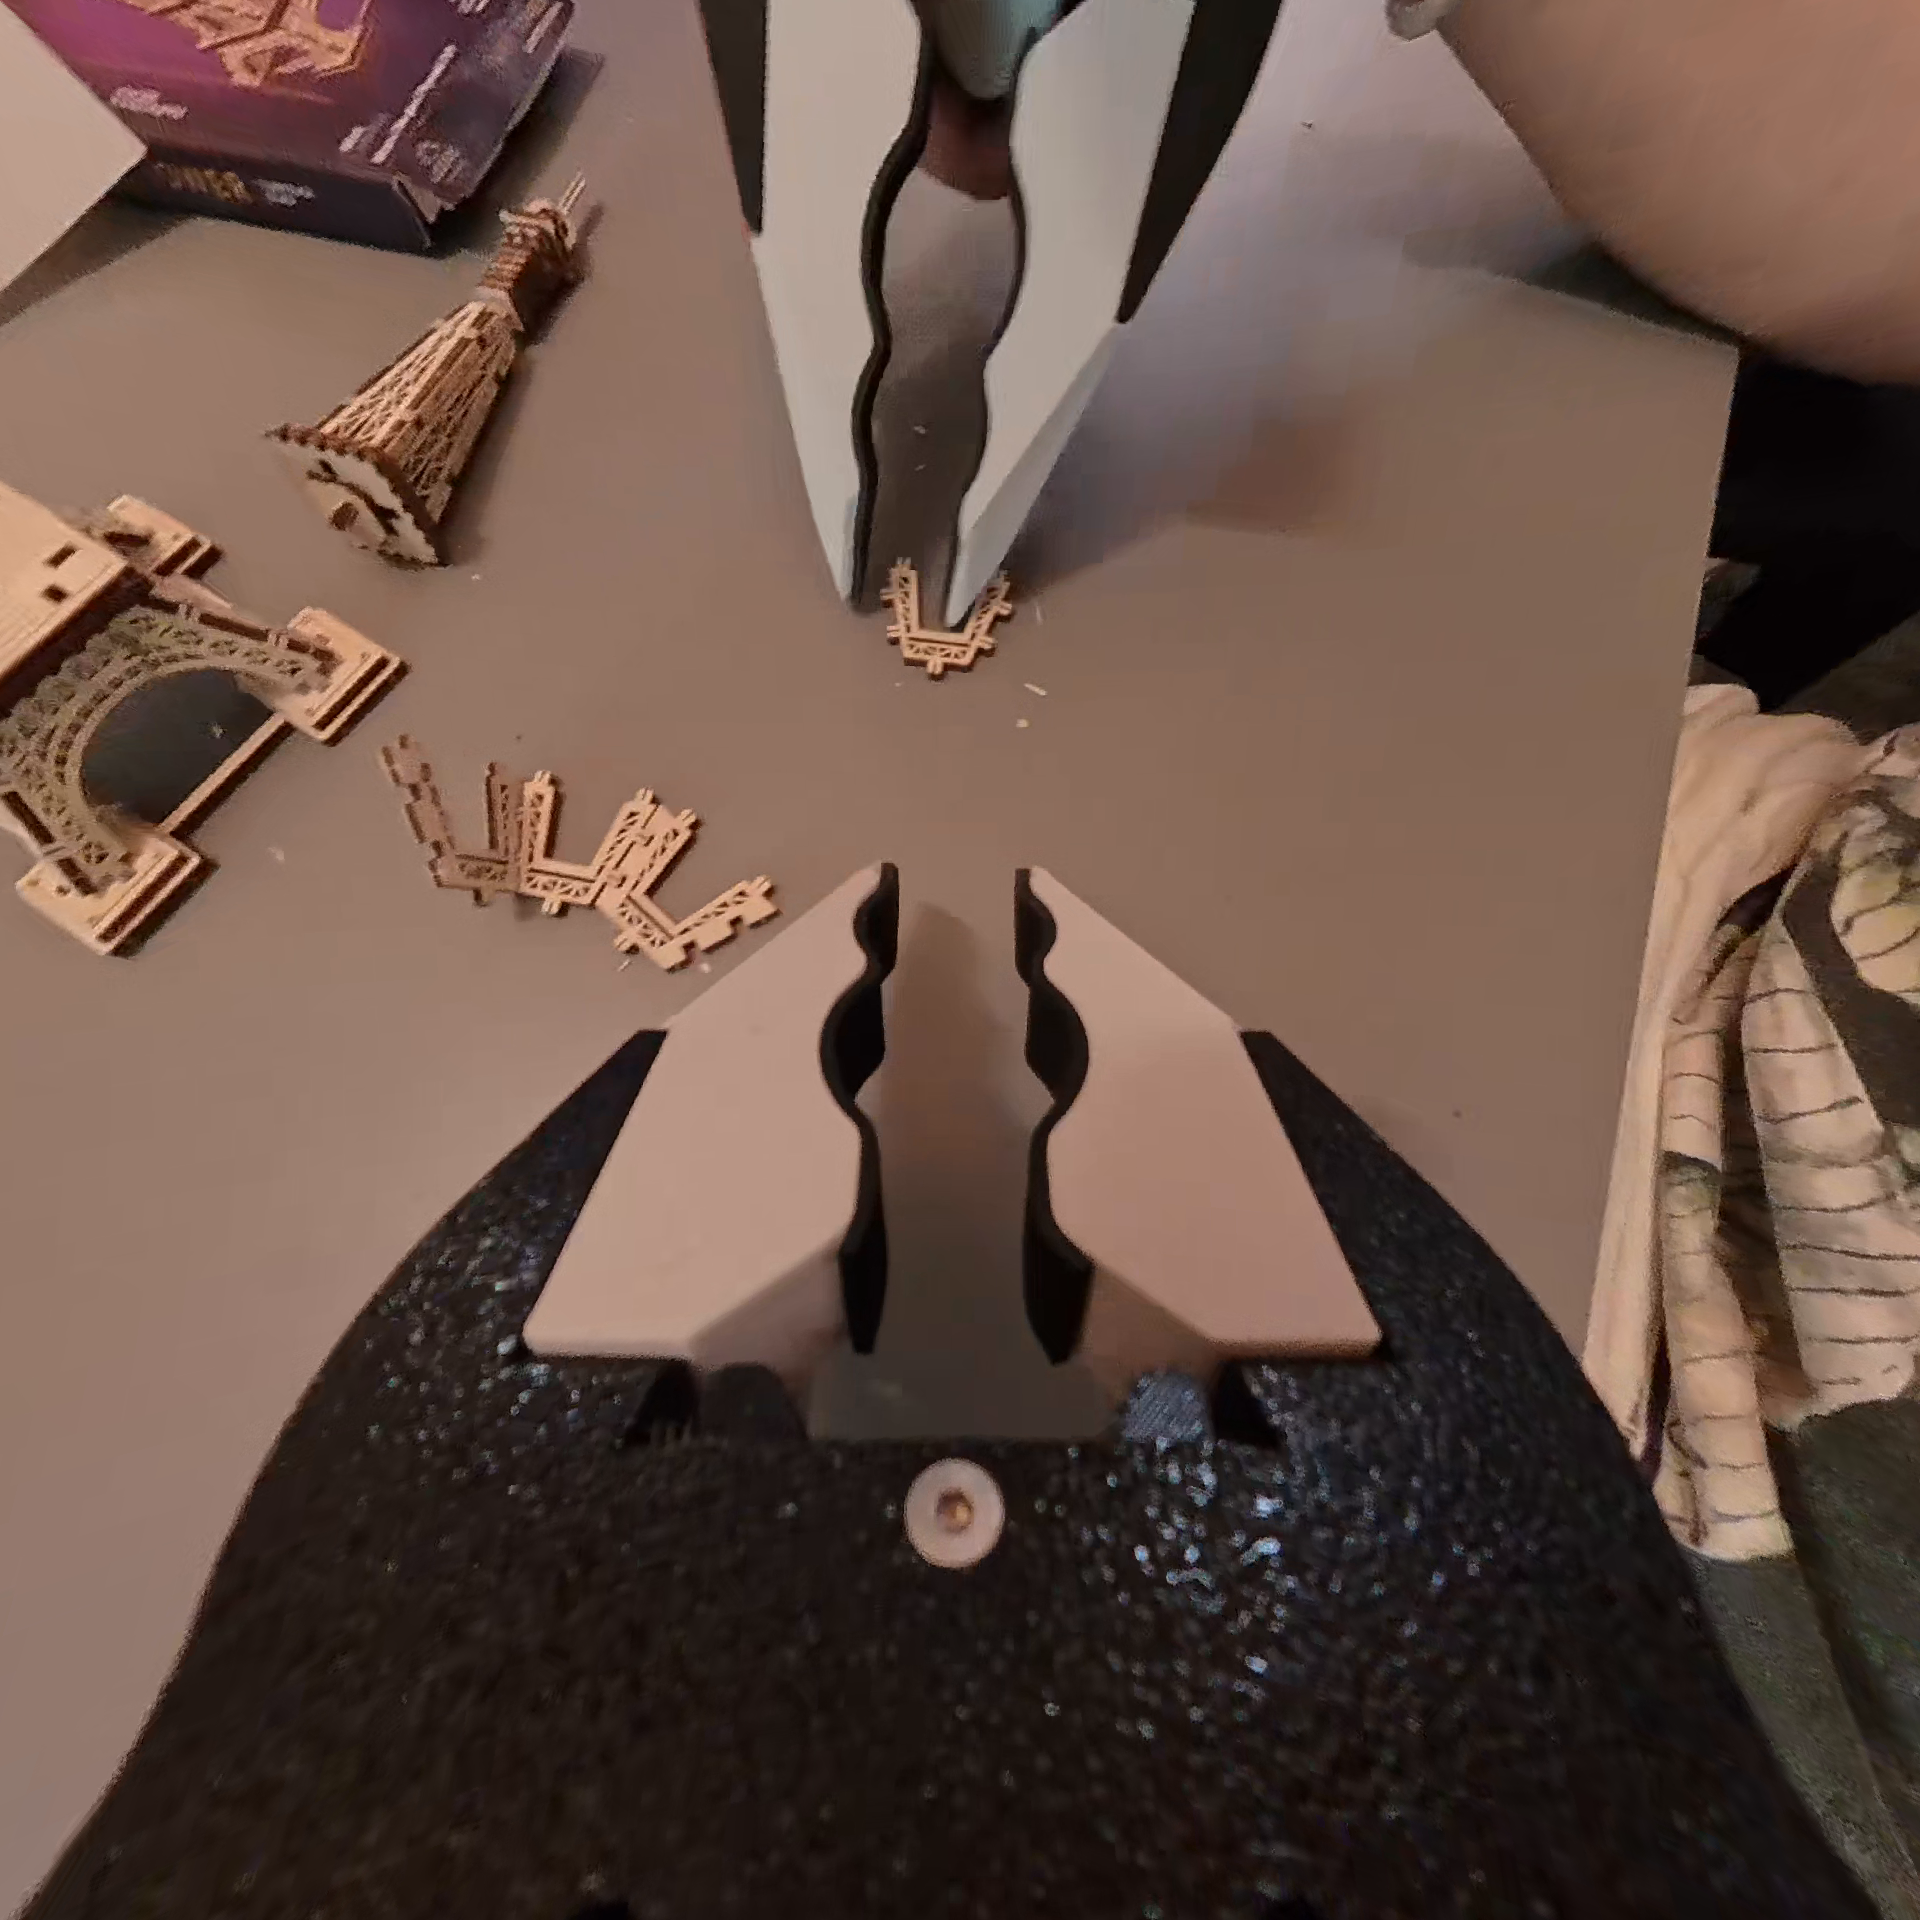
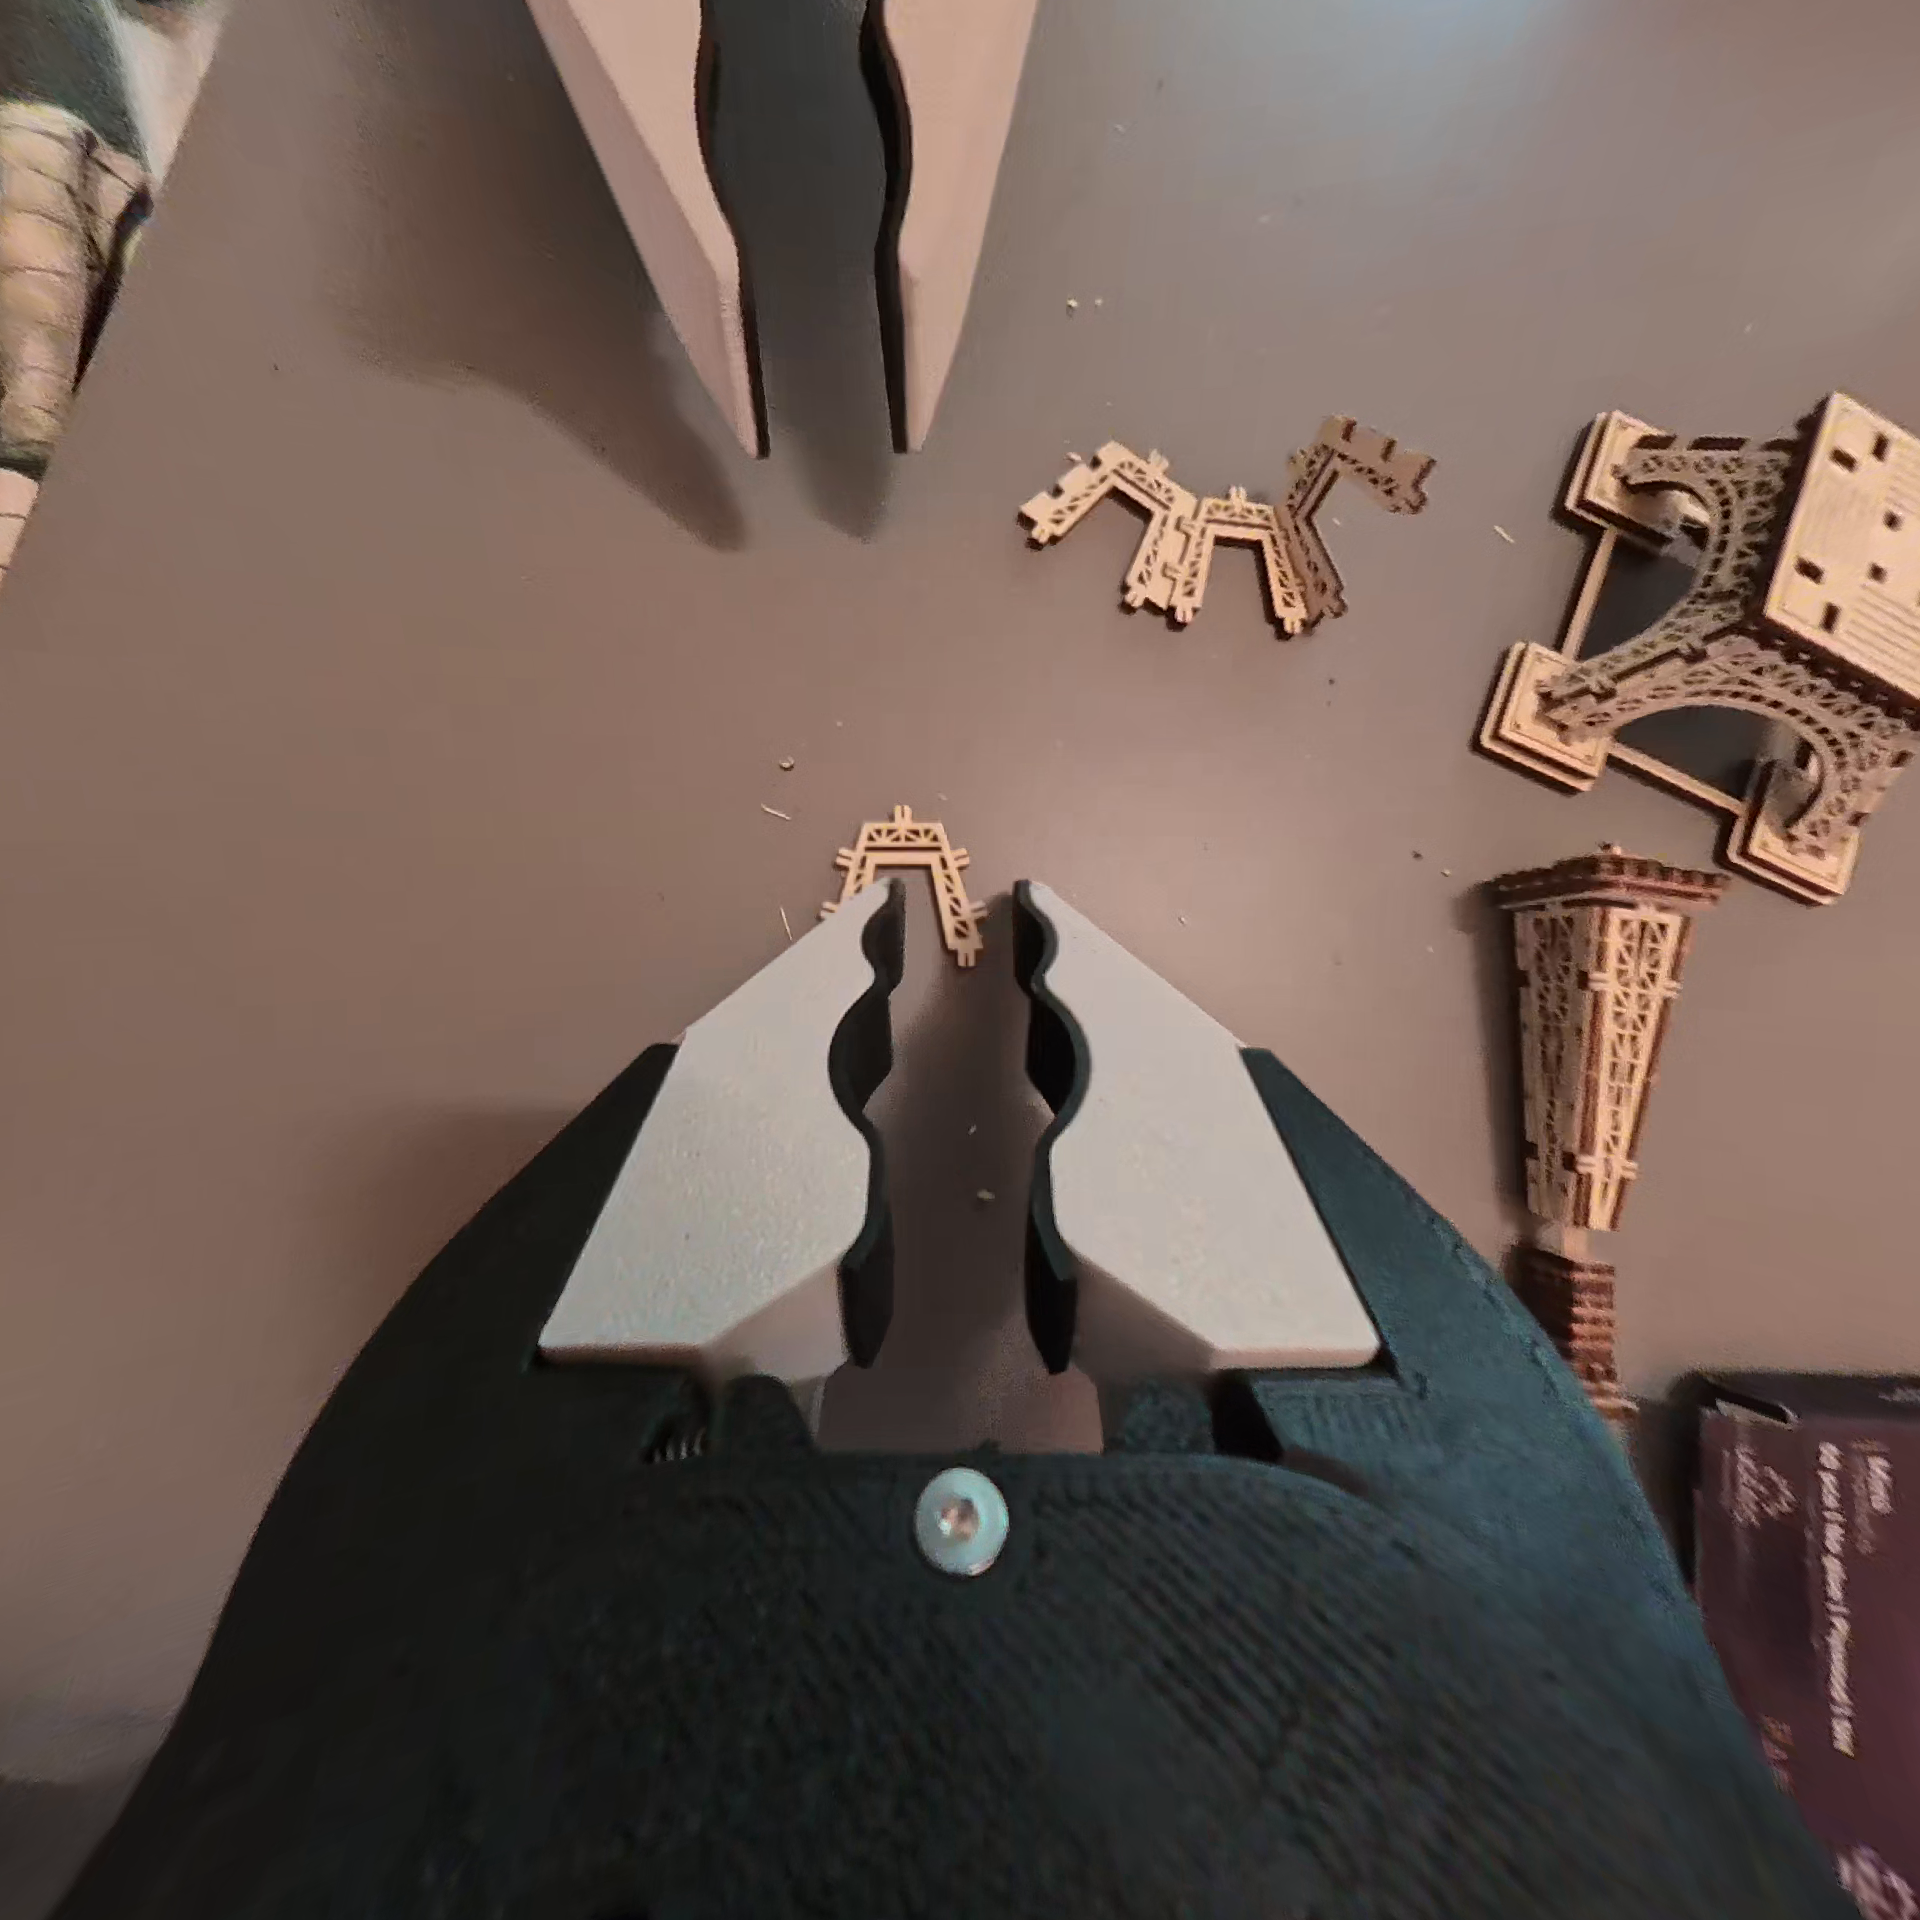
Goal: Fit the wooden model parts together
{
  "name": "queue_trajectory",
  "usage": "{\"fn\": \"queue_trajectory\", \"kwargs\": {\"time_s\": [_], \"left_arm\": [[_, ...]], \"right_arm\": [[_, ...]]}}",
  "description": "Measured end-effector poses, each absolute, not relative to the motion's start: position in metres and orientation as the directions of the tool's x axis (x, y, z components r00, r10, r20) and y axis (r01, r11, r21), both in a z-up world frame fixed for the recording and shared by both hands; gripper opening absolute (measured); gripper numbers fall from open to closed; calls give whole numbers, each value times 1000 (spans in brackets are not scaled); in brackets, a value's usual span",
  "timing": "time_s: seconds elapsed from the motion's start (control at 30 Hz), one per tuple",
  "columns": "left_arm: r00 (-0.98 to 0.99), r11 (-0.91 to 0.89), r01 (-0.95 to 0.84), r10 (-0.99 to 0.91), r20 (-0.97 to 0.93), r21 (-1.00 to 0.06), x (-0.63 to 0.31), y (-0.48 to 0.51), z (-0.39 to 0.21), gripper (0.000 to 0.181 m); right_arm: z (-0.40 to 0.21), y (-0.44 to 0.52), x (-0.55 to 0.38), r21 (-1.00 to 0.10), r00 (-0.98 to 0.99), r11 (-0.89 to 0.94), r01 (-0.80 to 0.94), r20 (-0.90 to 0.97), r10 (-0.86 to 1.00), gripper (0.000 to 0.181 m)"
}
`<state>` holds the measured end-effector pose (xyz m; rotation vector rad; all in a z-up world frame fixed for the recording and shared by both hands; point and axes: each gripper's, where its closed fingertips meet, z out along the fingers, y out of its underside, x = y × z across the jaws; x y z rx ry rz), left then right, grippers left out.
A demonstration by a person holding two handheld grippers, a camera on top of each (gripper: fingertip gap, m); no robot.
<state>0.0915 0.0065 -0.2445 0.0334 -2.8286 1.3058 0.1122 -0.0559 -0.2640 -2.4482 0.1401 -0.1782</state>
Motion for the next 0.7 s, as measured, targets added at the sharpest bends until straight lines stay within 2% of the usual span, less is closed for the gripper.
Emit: {"fn": "queue_trajectory", "kwargs": {"time_s": [0.07, 0.2, 0.27, 0.37, 0.43, 0.5, 0.53, 0.6, 0.63, 0.67, 0.7], "left_arm": [[-1000, 645, 11, 4, -12, -764, 90, 4, -246, 18], [-988, 628, 123, 1, -157, -768, 97, -1, -247, 17], [-979, 646, 132, -36, -203, -752, 105, 0, -251, 20], [-974, 647, -28, -189, -125, -762, 124, 7, -253, 26], [-966, 551, -147, -258, 0, -822, 132, 11, -239, 27], [-952, 440, -189, -303, 54, -878, 143, 19, -217, 28], [-947, 402, -171, -319, 37, -899, 149, 24, -207, 29], [-934, 382, -66, -349, -78, -922, 159, 35, -190, 28], [-923, 387, 10, -352, -157, -922, 162, 39, -182, 27], [-909, 392, 84, -346, -231, -916, 163, 41, -175, 27], [-895, 394, 146, -338, -291, -908, 162, 41, -169, 27]], "right_arm": [[-266, -51, 111, -653, 989, -755, -56, 67, -131, 3], [-263, -42, 117, -671, 987, -741, -28, 100, -127, 3], [-258, -38, 131, -679, 972, -734, 5, 176, -156, 3], [-224, -19, 153, -744, 891, -643, 180, 401, -213, 3], [-189, -4, 160, -718, 744, -578, 388, 614, -263, 2], [-150, -2, 170, -571, 442, -603, 556, 818, -367, 2], [-140, -3, 173, -430, 263, -686, 588, 903, -341, 2], [-134, 4, 171, -64, -83, -819, 571, 987, -135, 2], [-136, 16, 162, 105, -218, -813, 572, 976, -28, 2], [-140, 28, 153, 224, -305, -789, 572, 951, 49, 2], [-144, 38, 146, 284, -353, -769, 572, 932, 82, 3]]}}
